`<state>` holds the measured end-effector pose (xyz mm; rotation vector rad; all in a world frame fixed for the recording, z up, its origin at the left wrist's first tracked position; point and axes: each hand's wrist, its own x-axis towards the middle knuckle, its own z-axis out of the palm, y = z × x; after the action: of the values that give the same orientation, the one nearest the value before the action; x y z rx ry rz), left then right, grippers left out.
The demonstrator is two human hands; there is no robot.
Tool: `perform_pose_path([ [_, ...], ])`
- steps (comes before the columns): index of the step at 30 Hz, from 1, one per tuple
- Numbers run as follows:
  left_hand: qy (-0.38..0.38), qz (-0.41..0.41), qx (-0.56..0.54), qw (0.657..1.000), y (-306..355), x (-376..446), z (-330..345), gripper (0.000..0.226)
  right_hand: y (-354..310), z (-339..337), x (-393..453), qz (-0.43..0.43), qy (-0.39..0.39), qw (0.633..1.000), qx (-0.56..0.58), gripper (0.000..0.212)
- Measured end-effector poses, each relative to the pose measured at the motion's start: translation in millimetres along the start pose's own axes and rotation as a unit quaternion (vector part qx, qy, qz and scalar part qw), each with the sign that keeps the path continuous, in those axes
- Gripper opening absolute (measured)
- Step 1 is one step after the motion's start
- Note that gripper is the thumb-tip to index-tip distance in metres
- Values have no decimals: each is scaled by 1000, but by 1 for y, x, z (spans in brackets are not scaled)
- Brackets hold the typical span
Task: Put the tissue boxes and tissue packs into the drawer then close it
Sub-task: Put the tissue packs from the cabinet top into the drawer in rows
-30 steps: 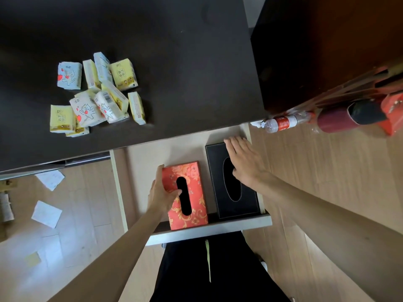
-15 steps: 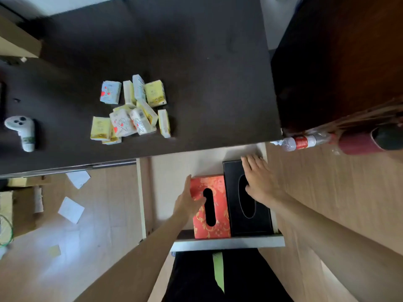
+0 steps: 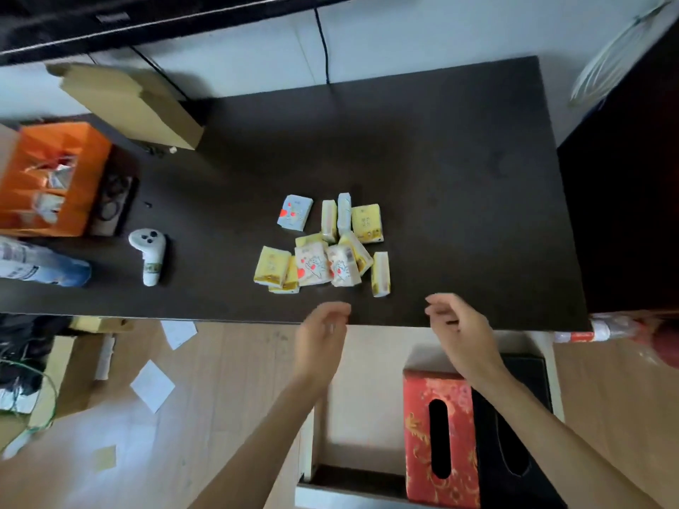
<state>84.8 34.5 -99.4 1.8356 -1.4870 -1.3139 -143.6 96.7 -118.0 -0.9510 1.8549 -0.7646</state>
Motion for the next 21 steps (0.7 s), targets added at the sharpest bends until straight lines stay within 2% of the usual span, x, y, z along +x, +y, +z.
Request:
perform_pose_path([
  [3, 82, 45, 47, 994, 0, 53, -49, 32, -31, 29, 30, 7, 17, 999, -30, 45],
  [6, 108, 60, 190, 974, -20, 99, -80, 37, -49, 61, 50, 35, 17, 995, -88, 72],
  [9, 44, 35, 247, 967, -37, 131, -93, 49, -52, 82, 58, 80, 40, 992, -87, 80],
  [12, -51, 49, 310, 948, -47, 149, -103, 67, -49, 88, 61, 104, 88, 991, -20, 60],
  [14, -70, 67, 334, 938, -50, 157, -108, 73, -46, 86, 60, 109, 99, 988, 36, 56],
  [16, -86, 76, 350, 930, -51, 159, -113, 80, -46, 81, 57, 115, 94, 986, 74, 64],
  [18, -107, 77, 358, 925, -51, 158, -117, 88, -48, 77, 54, 120, 89, 985, 87, 74],
  [21, -103, 78, 350, 928, -47, 149, -125, 92, -53, 72, 47, 110, 94, 986, 79, 73],
])
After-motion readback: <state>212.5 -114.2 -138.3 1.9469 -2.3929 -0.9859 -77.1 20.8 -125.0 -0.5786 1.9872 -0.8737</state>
